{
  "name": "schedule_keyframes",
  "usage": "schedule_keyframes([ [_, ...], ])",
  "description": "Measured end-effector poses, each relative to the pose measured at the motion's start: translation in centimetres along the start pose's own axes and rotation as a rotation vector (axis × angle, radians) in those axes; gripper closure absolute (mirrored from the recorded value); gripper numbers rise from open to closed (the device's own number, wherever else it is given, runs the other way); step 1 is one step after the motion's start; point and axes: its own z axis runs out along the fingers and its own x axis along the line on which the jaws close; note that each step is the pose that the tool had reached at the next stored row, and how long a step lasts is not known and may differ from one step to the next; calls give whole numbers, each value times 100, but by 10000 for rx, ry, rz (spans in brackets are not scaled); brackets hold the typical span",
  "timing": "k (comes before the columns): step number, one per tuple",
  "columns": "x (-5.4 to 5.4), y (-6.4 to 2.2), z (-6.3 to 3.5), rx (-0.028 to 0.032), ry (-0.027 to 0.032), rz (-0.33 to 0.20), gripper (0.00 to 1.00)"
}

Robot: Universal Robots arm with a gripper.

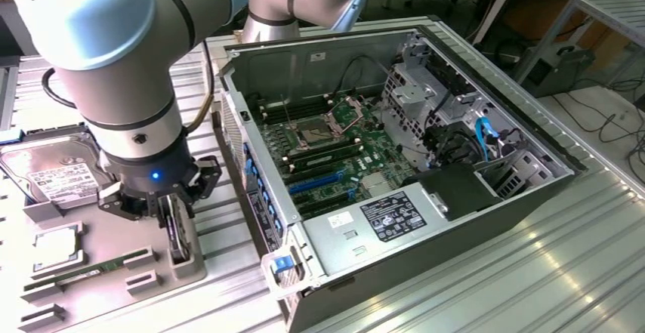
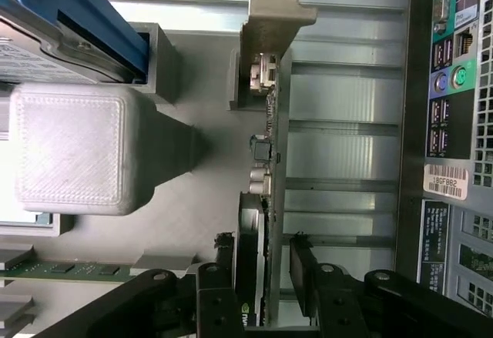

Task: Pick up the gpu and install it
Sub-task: 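Pick up the gpu and move the gpu toward the slot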

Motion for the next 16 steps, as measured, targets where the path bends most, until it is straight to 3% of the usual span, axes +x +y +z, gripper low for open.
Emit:
schedule_keyframes([
  [9,14,0,5,0,-2,-2,59],
  [10,14,0,6,0,-2,-2,66],
  [16,14,0,7,0,-1,-1,68],
])
